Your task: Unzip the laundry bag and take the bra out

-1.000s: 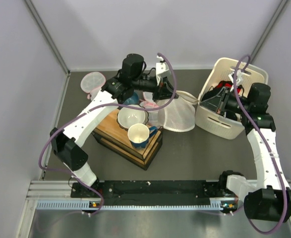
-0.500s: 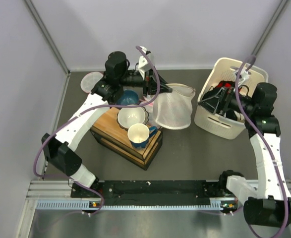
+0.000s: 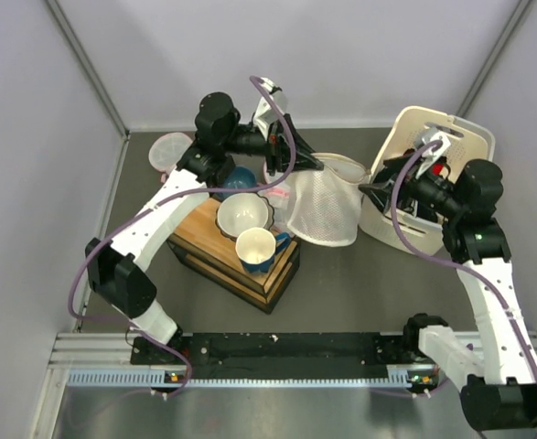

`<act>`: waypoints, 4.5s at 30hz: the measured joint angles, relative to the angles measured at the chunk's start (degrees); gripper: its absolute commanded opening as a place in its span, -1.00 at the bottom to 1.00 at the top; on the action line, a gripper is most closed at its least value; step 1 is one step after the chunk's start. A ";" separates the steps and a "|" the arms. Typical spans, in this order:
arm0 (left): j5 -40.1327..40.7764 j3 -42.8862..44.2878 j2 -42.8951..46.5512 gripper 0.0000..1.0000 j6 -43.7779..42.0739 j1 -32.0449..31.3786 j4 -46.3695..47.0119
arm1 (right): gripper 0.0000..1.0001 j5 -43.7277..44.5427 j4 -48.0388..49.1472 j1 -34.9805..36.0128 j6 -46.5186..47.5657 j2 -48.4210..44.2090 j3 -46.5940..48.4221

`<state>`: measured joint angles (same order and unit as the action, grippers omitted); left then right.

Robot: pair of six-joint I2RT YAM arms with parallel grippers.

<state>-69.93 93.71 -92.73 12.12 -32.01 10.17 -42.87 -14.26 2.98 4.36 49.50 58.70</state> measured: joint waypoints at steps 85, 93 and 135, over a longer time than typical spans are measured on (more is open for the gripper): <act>59.65 2.86 -3.02 -1.00 -16.96 -16.02 -30.18 | -0.12 21.51 -20.83 16.02 -19.76 17.86 18.99; 49.83 -2.49 -1.36 -1.00 -18.40 -13.07 -28.17 | -0.10 17.16 -20.52 13.05 -17.25 11.91 19.39; 38.86 -3.41 0.96 -1.00 -18.08 -11.52 -24.35 | -0.31 5.73 -15.21 12.09 -21.55 15.56 17.09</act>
<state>-31.07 90.30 -91.77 -5.96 -43.53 -14.17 -37.15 -29.47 15.07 -17.19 65.06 75.79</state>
